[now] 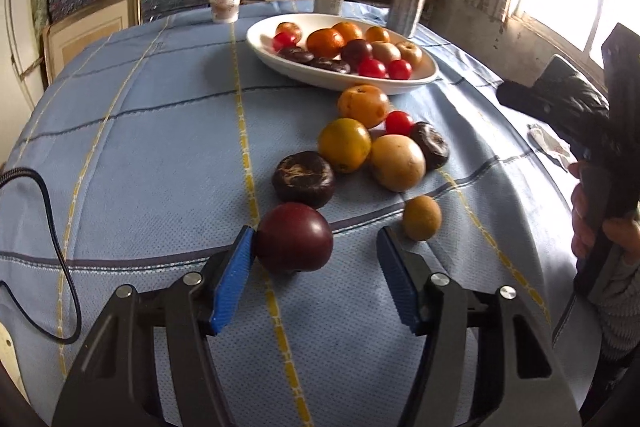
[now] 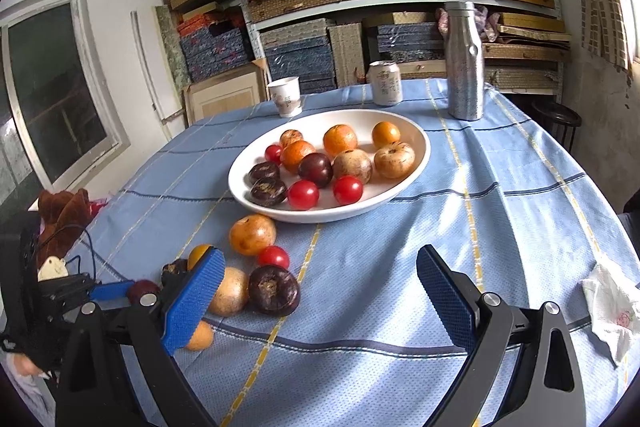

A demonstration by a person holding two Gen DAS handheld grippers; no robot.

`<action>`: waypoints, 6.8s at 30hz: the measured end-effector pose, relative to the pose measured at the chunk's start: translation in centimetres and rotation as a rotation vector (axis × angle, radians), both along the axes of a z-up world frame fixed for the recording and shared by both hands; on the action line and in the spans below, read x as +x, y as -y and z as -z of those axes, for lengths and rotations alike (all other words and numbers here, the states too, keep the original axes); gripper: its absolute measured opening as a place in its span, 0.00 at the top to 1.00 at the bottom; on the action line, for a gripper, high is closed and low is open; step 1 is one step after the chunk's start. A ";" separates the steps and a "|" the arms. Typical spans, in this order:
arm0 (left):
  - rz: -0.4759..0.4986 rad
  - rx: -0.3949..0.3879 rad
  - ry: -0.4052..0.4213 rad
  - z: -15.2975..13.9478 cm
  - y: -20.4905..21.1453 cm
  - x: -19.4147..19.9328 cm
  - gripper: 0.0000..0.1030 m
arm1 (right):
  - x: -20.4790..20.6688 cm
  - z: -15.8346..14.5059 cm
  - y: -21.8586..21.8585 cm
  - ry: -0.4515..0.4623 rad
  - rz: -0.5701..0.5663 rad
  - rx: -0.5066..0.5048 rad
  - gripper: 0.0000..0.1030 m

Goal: Organize fruits
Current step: 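Grasp the dark brown round fruit with the right gripper, then carry the plum onto the plate with the left gripper while the right releases the brown fruit there, then withdraw both open grippers from the plate to the remaining fruits, then grasp the dark brown fruit with the left gripper while the right grasps a small tan fruit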

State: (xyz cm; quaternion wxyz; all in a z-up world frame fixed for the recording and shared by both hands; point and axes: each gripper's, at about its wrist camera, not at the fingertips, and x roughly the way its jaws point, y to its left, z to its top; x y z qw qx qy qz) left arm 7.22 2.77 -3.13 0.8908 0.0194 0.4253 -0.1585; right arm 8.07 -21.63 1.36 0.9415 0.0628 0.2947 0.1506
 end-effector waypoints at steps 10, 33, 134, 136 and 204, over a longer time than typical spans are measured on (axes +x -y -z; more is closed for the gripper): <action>-0.040 -0.040 0.000 -0.1 -1.2 0.0 0.58 | 0.1 0.7 -1.3 -0.024 -0.043 -0.035 0.05; -0.039 -0.037 0.004 -0.2 -1.1 0.0 0.63 | 4.6 4.2 -5.5 -0.248 -0.154 -0.149 0.49; -0.161 0.013 0.251 -7.1 -0.9 2.5 0.25 | -2.3 -7.8 -2.6 0.165 -0.177 0.052 0.40; -0.170 0.025 0.224 -5.7 -1.2 2.3 0.23 | -2.2 -6.1 -2.6 0.128 -0.175 0.049 0.40; -0.120 0.116 -0.023 1.0 -0.7 6.3 0.27 | -1.9 3.2 -11.1 -0.206 -0.397 -0.191 0.52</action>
